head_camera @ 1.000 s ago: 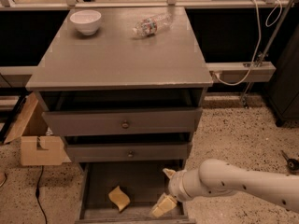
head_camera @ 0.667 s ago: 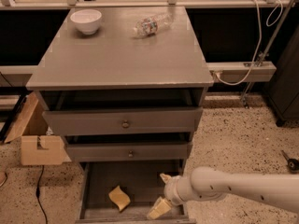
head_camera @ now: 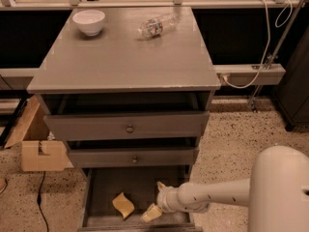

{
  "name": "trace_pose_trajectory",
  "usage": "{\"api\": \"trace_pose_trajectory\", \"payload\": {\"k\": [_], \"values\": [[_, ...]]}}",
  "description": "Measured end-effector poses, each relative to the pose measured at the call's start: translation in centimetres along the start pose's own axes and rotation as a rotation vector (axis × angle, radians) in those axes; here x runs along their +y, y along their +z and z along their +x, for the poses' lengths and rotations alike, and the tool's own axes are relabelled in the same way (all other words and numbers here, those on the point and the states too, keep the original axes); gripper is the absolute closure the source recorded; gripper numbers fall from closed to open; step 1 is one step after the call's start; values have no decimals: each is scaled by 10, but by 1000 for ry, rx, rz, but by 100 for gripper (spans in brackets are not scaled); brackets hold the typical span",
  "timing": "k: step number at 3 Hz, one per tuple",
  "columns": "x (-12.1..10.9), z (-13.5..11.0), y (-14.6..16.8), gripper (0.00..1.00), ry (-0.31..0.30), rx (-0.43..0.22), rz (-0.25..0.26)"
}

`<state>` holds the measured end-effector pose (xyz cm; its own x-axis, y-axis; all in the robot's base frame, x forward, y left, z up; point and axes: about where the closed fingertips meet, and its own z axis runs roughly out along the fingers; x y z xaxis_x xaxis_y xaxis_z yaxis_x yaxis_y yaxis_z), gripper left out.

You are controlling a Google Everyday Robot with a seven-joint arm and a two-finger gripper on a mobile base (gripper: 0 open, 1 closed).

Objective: Pick sponge from bottom drawer and place on counter

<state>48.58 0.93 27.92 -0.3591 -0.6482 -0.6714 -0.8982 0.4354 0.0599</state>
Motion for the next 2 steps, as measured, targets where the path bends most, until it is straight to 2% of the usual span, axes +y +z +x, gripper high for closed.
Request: {"api": "trace_pose_trajectory", "payload": {"k": [1, 2], "values": [[-15, 4, 45, 0, 42, -18, 52], [-17, 8, 89, 0, 63, -15, 57]]}}
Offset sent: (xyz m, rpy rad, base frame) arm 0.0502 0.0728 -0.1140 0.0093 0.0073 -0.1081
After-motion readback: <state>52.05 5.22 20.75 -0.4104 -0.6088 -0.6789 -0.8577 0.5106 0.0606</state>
